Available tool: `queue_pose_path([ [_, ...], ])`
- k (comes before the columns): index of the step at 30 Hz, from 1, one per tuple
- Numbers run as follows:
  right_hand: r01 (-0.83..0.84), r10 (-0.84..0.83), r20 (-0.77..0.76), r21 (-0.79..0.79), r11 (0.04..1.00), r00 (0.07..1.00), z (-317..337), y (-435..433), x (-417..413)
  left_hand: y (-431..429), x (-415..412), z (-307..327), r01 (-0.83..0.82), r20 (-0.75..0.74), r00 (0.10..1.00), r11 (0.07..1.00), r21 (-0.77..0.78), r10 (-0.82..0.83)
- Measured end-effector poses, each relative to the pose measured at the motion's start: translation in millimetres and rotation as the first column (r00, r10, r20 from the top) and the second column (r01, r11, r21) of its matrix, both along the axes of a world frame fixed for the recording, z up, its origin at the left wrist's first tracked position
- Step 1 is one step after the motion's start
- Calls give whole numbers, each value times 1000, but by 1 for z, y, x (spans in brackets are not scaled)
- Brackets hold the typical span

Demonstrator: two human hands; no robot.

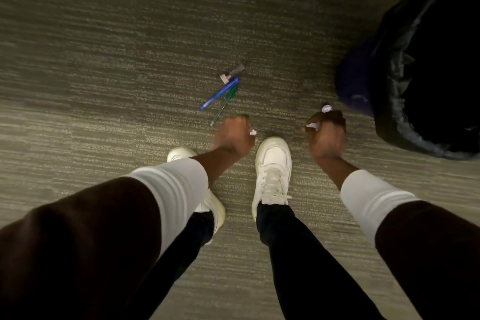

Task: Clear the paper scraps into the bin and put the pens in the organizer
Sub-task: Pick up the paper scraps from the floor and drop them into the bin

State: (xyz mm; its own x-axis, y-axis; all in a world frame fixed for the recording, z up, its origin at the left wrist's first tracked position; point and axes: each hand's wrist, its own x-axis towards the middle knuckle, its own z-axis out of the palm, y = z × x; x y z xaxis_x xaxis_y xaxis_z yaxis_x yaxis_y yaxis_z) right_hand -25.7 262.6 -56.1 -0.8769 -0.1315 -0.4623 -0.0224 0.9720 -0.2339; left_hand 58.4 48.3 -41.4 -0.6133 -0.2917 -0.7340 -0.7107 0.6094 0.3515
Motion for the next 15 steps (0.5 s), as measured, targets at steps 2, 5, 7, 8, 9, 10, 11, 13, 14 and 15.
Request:
queue_pose_path([
  [2,11,-11,-15,14,1000,1000,-15,7,-8,6,-7,-6,32,-18,999,999,5,-32],
  [5,3,-6,24,126,992,1000,-41,12,-22,10,-16,-17,53,-43,998,999,0,-53],
  [7,-1,-13,69,200,980,998,-55,13,-29,10,-21,-24,64,-51,997,998,3,-63],
  [8,12,-28,75,211,977,997,-62,15,-32,10,-24,-26,76,-53,996,997,1,-76],
  [9,31,-48,79,204,979,996,-68,18,-35,9,-27,-28,89,-55,995,996,-2,-89],
  [10,25,-42,84,189,982,996,-74,22,-37,7,-29,-30,100,-59,993,995,-4,-100],
  [11,0,-17,94,180,984,995,-78,26,-38,6,-31,-31,111,-65,992,994,-7,-111],
  [13,-32,15,99,172,985,995,-83,33,-40,4,-35,-31,131,-68,989,991,-18,-132],
  [14,-18,4,86,168,986,996,-84,35,-41,3,-36,-32,138,-65,988,990,-21,-139],
  [15,10,-23,77,156,988,997,-85,37,-42,3,-36,-32,145,-60,987,989,-20,-146],
])
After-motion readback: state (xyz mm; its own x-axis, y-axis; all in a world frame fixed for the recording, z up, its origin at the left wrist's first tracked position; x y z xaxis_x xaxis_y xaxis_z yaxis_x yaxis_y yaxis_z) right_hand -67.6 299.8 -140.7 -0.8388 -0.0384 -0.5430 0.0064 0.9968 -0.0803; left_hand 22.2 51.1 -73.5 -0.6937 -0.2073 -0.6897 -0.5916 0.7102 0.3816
